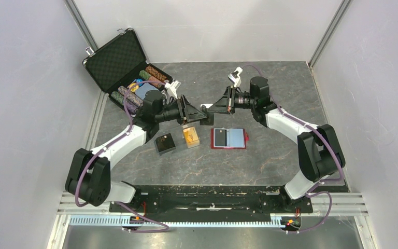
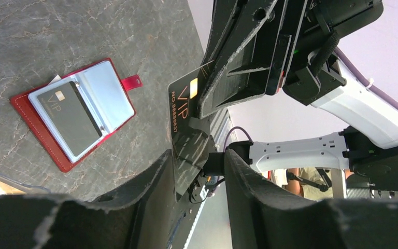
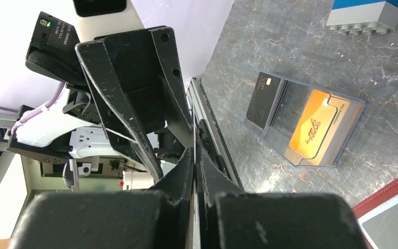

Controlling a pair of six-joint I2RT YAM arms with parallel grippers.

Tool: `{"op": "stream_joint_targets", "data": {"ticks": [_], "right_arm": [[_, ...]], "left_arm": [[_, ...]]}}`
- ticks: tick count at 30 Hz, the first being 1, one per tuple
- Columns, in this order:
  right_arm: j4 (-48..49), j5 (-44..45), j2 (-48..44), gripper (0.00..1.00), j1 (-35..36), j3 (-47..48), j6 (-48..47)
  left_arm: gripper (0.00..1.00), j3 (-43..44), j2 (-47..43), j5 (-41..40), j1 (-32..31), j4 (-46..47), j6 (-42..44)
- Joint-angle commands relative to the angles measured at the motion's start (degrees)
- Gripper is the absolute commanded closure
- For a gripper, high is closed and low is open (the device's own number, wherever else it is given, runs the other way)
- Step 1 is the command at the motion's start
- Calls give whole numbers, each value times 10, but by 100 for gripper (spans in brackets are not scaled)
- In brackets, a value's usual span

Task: Put the credit cards into the card holder
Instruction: Insert the credit card into the card holder.

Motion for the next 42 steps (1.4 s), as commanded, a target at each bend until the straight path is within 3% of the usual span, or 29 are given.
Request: {"op": "stream_joint_targets", "data": {"ticks": [1, 7, 11, 13, 15, 19, 23, 29, 42], "right_arm": [[-4, 0, -23, 100, -1, 19, -23], [-4, -3, -23, 100, -2, 18, -22], [-3, -7, -21, 100, -2, 13, -25], [-12, -7, -21, 96, -2, 16, -40], [-78, 19, -29, 81, -1, 38, -99], [-303, 124, -37, 50, -2, 114, -279], [-357, 173, -48, 31, -11, 109, -323], [-381, 219, -73, 20, -25, 75, -353], [-413, 240, -95, 11, -73, 12, -382]], "left_arm": [[56, 18, 12, 27, 3, 38, 4], [74, 23, 23, 36, 3, 50, -3], [98, 25, 25, 37, 2, 50, -4], [98, 24, 24, 35, 2, 50, -5], [98, 21, 21, 24, 3, 39, -2], [98, 20, 8, -11, 2, -7, 22], [98, 21, -2, -40, 3, -52, 41], [98, 61, 0, -85, -3, -192, 106], [98, 128, 69, -136, -60, -313, 173]]}}
